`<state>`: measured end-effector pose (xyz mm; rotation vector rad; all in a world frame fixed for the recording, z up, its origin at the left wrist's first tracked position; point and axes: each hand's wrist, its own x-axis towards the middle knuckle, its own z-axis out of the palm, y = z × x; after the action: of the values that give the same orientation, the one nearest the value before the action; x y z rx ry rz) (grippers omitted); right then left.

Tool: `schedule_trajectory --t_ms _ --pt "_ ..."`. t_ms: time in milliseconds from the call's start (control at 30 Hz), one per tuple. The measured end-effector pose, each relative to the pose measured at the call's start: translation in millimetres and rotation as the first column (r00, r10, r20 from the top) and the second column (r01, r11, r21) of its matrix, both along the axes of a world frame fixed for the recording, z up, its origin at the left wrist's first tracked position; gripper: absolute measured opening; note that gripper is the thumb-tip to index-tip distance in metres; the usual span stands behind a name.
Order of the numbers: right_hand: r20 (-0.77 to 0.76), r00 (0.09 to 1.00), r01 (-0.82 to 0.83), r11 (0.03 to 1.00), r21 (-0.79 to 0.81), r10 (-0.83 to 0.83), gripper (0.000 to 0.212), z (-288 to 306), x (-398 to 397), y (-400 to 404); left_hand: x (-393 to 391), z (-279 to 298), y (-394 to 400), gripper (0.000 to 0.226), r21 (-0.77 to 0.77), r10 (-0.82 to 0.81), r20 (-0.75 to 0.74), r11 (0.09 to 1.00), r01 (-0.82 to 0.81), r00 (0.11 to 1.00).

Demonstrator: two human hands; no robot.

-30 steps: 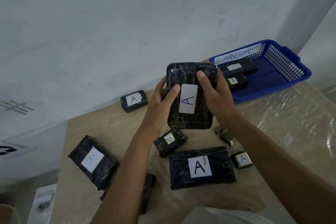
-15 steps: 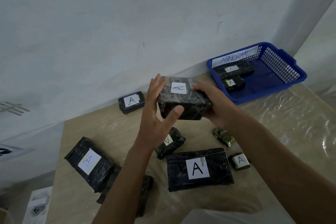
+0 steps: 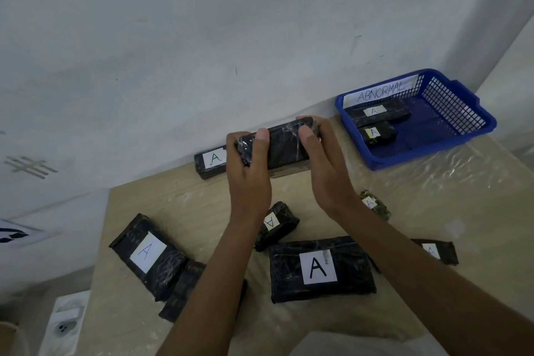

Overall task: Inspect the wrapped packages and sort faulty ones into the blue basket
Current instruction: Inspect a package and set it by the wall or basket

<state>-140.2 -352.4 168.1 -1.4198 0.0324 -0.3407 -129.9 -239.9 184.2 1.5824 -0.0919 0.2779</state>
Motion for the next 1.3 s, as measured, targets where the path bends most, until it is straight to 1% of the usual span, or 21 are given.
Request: schedule_trajectory --t_ms 67,167,233,300,367,433,467,500,533,567,600,700,733,800,867,900,933,1000,1133,1233,1300 --pt "0.031 0.999 0.042 0.999 0.011 -0.042 0.043 2.7 -1.0 -0.6 -0.8 2.8 -2.6 0.027 -0.008 -0.032 0.026 0.999 0.032 0.999" --pt "0.031 0.995 0.097 0.995 -0.027 -0.096 0.049 8.0 -1.9 -0.1 -0.5 5.1 -4.4 0.026 -0.054 -0.099 0.077 0.993 0.103 0.992" --pt "0.013 0.996 0.092 0.996 0.013 -0.092 0.051 8.9 -2.0 1.4 1.0 4.2 -5.1 0.026 -0.065 -0.111 0.070 0.991 0.115 0.991" --pt "0.001 0.997 0.077 0.996 0.037 -0.077 0.050 6.7 -2.1 0.4 2.2 4.5 -6.6 0.021 -0.037 -0.109 0.060 0.993 0.112 0.992" --pt "-0.030 0.998 0.050 0.998 0.033 -0.049 0.039 5.4 -1.9 -3.4 2.7 4.9 -7.1 0.014 -0.016 -0.108 0.038 0.994 0.108 0.993" --pt "-0.040 0.999 -0.013 0.999 0.034 0.015 0.018 3.9 -1.5 -9.6 3.4 6.1 -6.7 0.011 -0.008 -0.117 0.021 0.993 0.118 0.993" --pt "-0.038 0.998 -0.053 0.997 0.055 0.055 0.015 4.1 -2.2 -11.6 3.7 6.6 -6.3 0.012 -0.009 -0.123 0.013 0.992 0.123 0.992" --pt "-0.042 0.996 -0.081 0.994 0.074 0.084 0.020 4.9 -3.7 -13.0 4.7 6.1 -5.6 0.014 -0.015 -0.127 0.002 0.992 0.127 0.992" --pt "-0.044 0.994 -0.093 0.992 0.080 0.097 0.030 5.8 -4.8 -13.7 5.8 6.1 -4.4 0.017 -0.019 -0.134 -0.005 0.991 0.133 0.991" --pt "-0.051 0.994 -0.096 0.994 0.061 0.099 0.038 7.0 -6.1 -13.9 6.8 6.4 -2.8 0.021 -0.015 -0.144 -0.004 0.989 0.144 0.990" --pt "-0.054 0.994 -0.094 0.995 0.040 0.096 0.041 6.9 -6.2 -13.8 7.0 6.6 -1.2 0.025 -0.005 -0.168 0.001 0.986 0.168 0.986" --pt "-0.085 0.994 -0.067 0.997 0.028 0.069 0.036 5.8 -4.7 -15.6 5.2 6.3 3.0 0.035 0.043 -0.262 0.016 0.964 0.261 0.965" --pt "-0.098 0.993 -0.063 0.997 0.032 0.066 0.035 4.7 -4.0 -16.9 4.8 5.8 3.4 0.036 0.060 -0.271 0.023 0.961 0.270 0.962" --pt "-0.102 0.989 -0.096 0.993 0.068 0.102 0.023 4.8 -4.4 -19.2 3.3 5.5 2.6 0.033 0.062 -0.261 0.046 0.964 0.258 0.964" --pt "-0.091 0.984 -0.147 0.985 0.093 0.156 0.029 7.5 -5.4 -21.8 1.3 5.7 1.1 0.027 0.028 -0.245 0.052 0.969 0.244 0.968" --pt "-0.082 0.980 -0.176 0.982 0.072 0.181 0.039 10.3 -6.2 -22.7 0.5 5.6 1.1 0.023 0.003 -0.238 0.047 0.971 0.238 0.970" --pt "-0.067 0.978 -0.198 0.980 0.036 0.200 0.041 10.6 -6.6 -23.8 0.1 5.0 1.9 0.020 -0.013 -0.231 0.045 0.973 0.232 0.972" --pt "-0.080 0.976 -0.201 0.980 -0.002 0.200 0.043 9.1 -7.3 -23.5 0.8 2.9 3.4 0.020 -0.001 -0.224 0.052 0.974 0.224 0.973" --pt "-0.096 0.979 -0.180 0.984 0.003 0.180 0.045 3.4 -10.0 -17.5 2.7 2.1 6.8 0.024 0.077 -0.218 0.072 0.974 0.212 0.973" --pt "-0.058 0.972 -0.228 0.974 -0.015 0.227 0.037 3.4 -11.0 -17.6 1.7 3.1 8.6 0.022 0.056 -0.204 0.041 0.978 0.202 0.978" --pt "-0.040 0.968 -0.250 0.968 -0.036 0.248 0.040 -0.6 -8.6 -19.1 0.8 2.0 10.4 0.027 0.043 -0.203 0.017 0.978 0.202 0.979"
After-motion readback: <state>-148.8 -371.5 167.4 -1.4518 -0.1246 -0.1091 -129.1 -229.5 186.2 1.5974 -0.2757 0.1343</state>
